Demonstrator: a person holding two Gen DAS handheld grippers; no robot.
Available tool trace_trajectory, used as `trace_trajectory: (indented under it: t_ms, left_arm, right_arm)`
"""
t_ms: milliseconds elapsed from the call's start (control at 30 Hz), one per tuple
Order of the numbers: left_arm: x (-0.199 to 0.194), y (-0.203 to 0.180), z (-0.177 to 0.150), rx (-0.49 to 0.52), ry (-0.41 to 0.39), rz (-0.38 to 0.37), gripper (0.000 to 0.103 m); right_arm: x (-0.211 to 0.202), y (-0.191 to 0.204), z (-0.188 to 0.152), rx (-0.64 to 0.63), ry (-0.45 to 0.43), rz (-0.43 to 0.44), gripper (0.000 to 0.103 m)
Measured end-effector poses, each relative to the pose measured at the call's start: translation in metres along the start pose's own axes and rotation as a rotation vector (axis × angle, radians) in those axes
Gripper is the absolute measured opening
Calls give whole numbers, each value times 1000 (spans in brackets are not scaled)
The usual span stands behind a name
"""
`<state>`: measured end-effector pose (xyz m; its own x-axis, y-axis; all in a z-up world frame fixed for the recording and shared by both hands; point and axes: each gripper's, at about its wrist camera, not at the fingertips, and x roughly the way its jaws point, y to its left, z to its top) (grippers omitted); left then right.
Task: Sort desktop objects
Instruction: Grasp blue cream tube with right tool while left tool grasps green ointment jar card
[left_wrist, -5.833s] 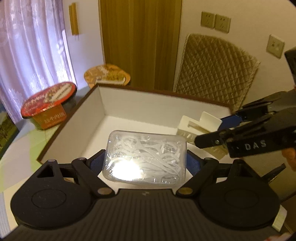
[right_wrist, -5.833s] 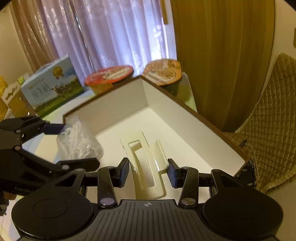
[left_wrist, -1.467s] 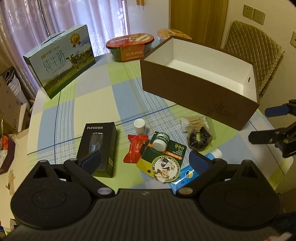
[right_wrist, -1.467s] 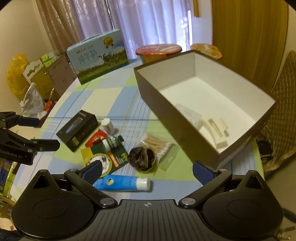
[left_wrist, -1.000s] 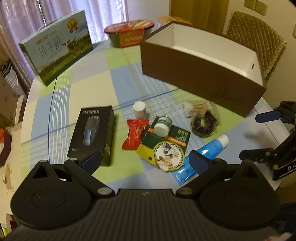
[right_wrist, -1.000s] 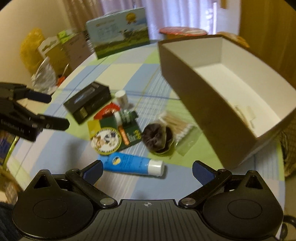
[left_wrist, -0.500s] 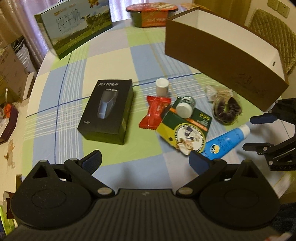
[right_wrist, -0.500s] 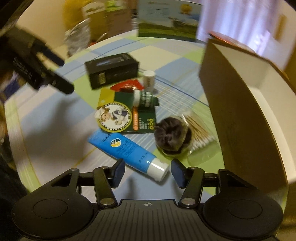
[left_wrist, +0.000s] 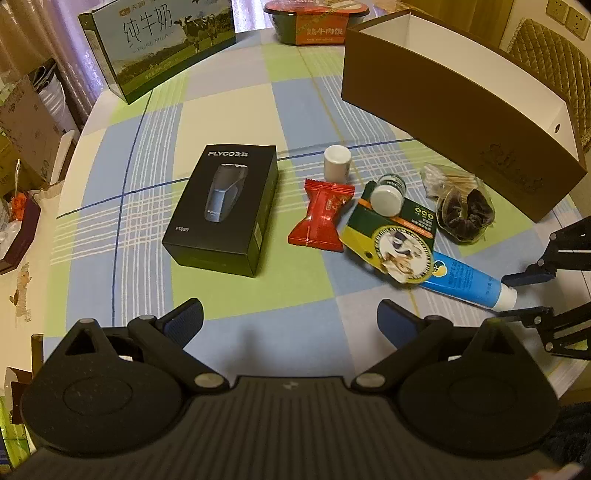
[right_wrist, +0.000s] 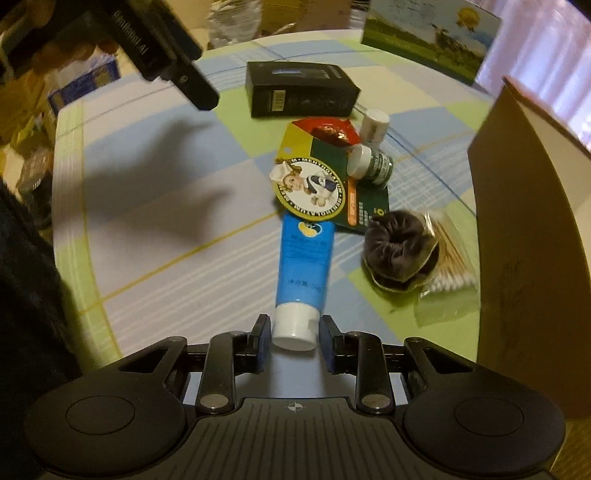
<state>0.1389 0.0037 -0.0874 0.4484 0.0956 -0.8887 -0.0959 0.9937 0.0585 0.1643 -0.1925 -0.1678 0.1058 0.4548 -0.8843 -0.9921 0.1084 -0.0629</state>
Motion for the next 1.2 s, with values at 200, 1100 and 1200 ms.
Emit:
trace_trajectory:
  t_ms: [200, 1100, 1200]
  left_arm:
    - [3, -9, 5, 24, -3, -20, 99]
    - [43, -74, 50, 337, -111, -174, 75]
    - [61, -84, 59, 417, -101, -181, 57]
  right_arm:
    - [11, -4, 15, 111, -42, -18, 43]
    - [-45, -32, -85, 598, 54, -232, 28]
    - [-49, -33, -94, 661, 46, -259, 28]
